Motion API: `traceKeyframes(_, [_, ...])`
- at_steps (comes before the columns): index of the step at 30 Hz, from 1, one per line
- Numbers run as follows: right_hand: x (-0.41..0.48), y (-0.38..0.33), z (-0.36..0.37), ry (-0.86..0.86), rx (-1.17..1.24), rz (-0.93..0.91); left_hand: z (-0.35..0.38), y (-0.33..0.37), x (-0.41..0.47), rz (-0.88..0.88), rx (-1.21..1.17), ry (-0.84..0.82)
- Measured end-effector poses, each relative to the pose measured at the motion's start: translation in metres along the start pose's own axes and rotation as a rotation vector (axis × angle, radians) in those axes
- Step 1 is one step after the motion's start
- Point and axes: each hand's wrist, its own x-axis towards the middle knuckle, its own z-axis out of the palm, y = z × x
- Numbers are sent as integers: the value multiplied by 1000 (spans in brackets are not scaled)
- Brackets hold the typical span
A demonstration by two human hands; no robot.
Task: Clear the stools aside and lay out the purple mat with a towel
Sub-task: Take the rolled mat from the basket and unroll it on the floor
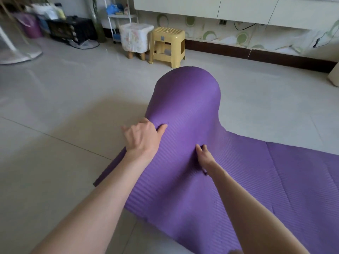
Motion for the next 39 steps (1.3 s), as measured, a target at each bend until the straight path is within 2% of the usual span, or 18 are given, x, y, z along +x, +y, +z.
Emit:
traceKeyframes(2, [2, 5, 23, -47, -58, 29, 9, 5, -15, 42, 125, -35])
traceKeyframes(4, [-5, 11, 42, -87, -118, 50, 26, 0, -29, 26, 179, -138])
traceKeyframes(8, [-16, 5, 60, -132, -113, 31, 60, -43, -28, -123, 102, -354])
traceKeyframes(11, [-17, -18, 69, -186, -138, -115, 77, -67, -34, -190, 51, -451])
traceKeyframes(14, [-7, -34, 86, -235, -237, -209, 88, -84, -39, -157, -10, -423])
traceKeyframes(17, [8, -29, 109, -218, -335, -141, 95, -114, -22, -144, -96, -227])
traceKeyframes(19, [17, -20, 120, -207, -392, -112, 104, -136, -5, -233, -139, -176])
traceKeyframes(24, [28, -3, 126, -211, -517, -91, 139, -184, 34, -522, -355, -473])
traceKeyframes(27, [29, 8, 129, -199, -540, -61, 153, -202, 46, -614, -586, -523])
traceKeyframes(31, [19, -2, 137, -166, -483, -68, 151, -207, 50, -600, -614, -470])
traceKeyframes(34, [14, -10, 145, -192, -480, -112, 134, -197, 50, -542, -497, -354])
traceKeyframes(36, [14, -7, 153, -257, -466, -93, 109, -185, 54, -426, -297, -219])
traceKeyframes(39, [10, -9, 163, -310, -366, -102, 68, -157, 46, -95, 112, 34])
